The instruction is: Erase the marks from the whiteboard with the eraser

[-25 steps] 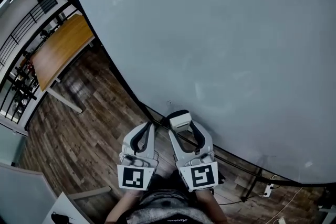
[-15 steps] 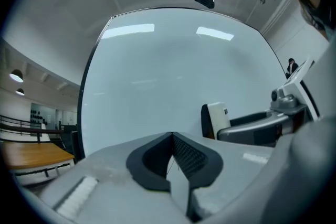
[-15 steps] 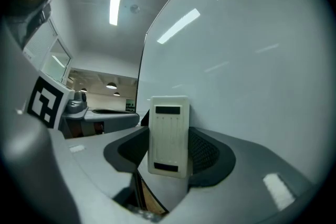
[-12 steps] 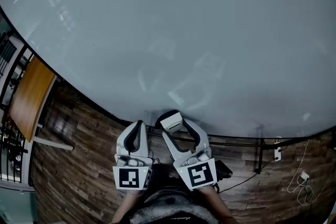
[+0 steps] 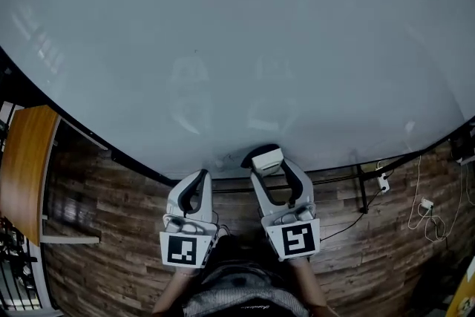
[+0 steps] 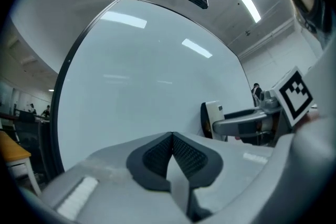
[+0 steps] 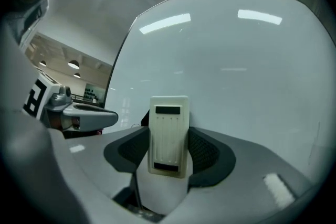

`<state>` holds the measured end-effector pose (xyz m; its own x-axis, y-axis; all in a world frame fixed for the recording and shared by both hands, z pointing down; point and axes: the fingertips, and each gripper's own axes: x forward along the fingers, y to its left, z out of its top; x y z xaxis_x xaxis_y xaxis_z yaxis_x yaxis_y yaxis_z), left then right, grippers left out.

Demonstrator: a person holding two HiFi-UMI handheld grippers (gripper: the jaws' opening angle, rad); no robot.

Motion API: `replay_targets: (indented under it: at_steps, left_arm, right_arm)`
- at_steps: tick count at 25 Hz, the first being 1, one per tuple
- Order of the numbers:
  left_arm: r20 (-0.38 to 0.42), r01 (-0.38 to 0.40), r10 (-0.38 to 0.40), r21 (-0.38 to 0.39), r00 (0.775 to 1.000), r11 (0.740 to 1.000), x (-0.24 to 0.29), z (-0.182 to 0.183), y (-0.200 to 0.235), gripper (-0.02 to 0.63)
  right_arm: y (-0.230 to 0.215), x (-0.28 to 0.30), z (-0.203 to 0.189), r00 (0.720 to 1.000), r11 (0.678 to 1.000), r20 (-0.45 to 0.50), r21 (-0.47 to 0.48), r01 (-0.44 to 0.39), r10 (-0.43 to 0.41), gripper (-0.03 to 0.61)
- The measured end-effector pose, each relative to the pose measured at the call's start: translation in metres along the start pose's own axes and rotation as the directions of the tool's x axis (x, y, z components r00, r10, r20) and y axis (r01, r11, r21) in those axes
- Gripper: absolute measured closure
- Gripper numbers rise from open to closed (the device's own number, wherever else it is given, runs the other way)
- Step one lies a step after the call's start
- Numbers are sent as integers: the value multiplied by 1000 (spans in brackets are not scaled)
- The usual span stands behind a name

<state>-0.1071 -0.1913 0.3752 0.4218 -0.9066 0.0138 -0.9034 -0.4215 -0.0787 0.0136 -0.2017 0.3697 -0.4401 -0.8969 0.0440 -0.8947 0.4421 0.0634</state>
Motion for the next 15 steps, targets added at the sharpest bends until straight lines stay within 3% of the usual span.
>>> replay_targets:
  at_steps: [7,12,15]
  left_arm:
    - [9,145,-144,-24,989,989,-50,-18,21,615]
    - [1,196,-196,22,981,980,-44,-16,19,615]
    - [1,204,-204,-1,979,979,-49,-16,24,615]
  right_arm:
    - [31,-14,2,986,983,-2,-78,167,-168,341]
    - [31,-5,10,978,976,16,-69,208,-208,341]
    - [37,-1,11,976,973,13,-76,216,-216,341]
